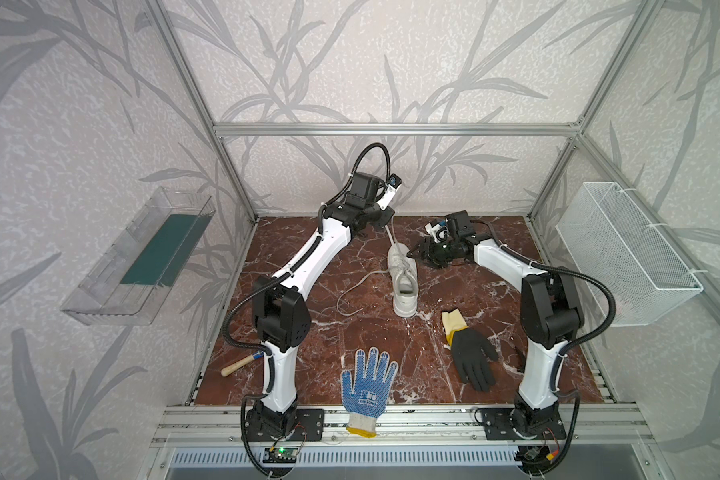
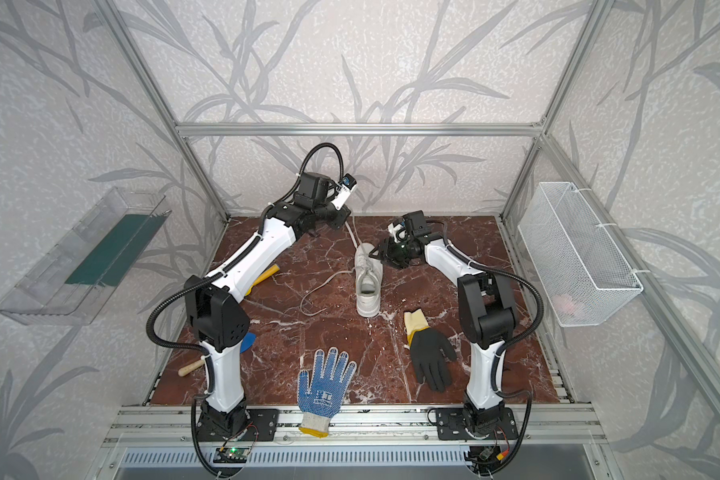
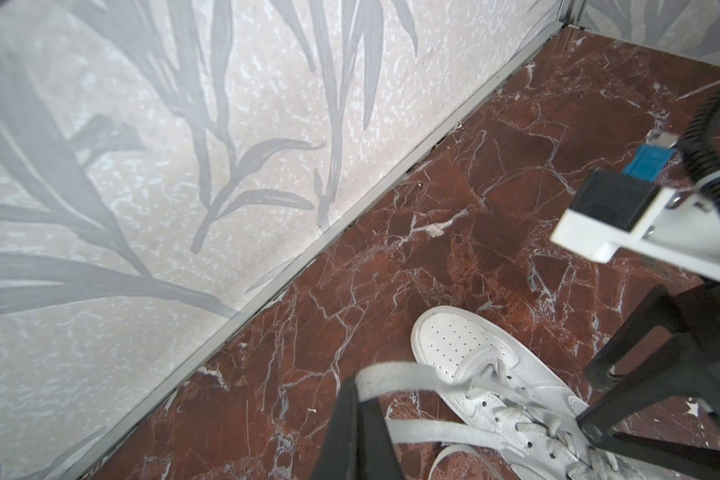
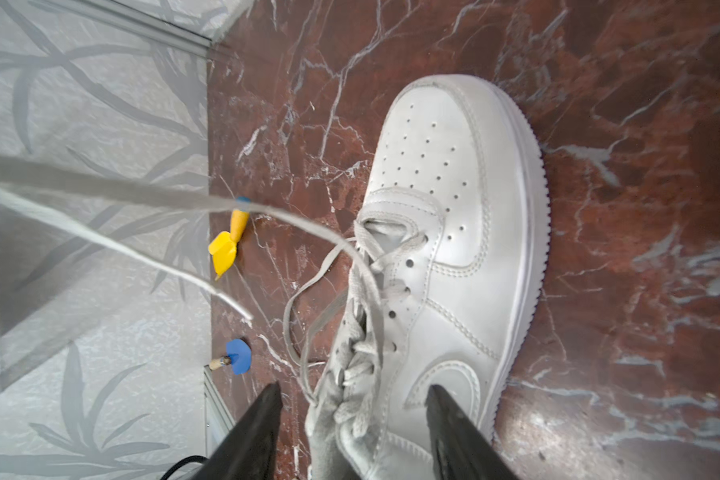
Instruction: Tie the shoes
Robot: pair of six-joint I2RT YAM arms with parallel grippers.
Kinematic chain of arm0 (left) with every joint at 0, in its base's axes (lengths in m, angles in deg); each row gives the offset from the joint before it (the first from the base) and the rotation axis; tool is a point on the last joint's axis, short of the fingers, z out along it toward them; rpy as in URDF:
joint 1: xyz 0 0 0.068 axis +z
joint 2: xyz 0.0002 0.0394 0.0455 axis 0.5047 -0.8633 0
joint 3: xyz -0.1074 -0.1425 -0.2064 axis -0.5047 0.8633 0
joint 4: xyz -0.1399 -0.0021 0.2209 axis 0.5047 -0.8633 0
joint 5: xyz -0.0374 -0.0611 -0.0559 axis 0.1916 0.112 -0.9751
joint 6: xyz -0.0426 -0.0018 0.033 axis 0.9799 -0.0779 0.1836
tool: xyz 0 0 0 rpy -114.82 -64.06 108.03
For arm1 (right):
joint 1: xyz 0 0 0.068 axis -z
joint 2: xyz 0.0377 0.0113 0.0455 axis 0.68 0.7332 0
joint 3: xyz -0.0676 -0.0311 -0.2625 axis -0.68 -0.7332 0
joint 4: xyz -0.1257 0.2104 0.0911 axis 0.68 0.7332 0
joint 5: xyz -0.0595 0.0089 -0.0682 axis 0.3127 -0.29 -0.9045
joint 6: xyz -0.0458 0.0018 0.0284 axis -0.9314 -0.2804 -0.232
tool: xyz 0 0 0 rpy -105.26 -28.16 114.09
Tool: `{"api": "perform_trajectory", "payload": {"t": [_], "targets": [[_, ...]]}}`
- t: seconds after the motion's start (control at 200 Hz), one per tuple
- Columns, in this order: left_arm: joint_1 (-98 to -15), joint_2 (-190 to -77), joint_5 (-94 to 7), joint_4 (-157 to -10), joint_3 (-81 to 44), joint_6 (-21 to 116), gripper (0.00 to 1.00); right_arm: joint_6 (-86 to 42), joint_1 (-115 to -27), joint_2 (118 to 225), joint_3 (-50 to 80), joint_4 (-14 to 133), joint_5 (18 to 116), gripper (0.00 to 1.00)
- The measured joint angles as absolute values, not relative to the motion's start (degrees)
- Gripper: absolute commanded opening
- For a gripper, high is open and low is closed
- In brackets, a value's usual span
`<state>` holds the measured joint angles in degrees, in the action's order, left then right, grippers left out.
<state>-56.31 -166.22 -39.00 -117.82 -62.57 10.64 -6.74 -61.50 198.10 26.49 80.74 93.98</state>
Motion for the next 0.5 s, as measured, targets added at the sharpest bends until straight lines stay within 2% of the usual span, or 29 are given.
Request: {"api": "perform_trajectory", "payload": {"t": [0.275, 0.5], "targets": [[-55.39, -166.52, -38.43, -120.25, -63.44, 8.54, 0.03, -7.92, -62.79, 201.01, 28.65, 81.94, 92.23, 0.57], [-52.48, -166.96, -38.26, -120.27, -60.69, 7.49, 0.09, -8.22, -62.63, 201.01, 28.63, 82.88, 91.14, 0.58]]}}
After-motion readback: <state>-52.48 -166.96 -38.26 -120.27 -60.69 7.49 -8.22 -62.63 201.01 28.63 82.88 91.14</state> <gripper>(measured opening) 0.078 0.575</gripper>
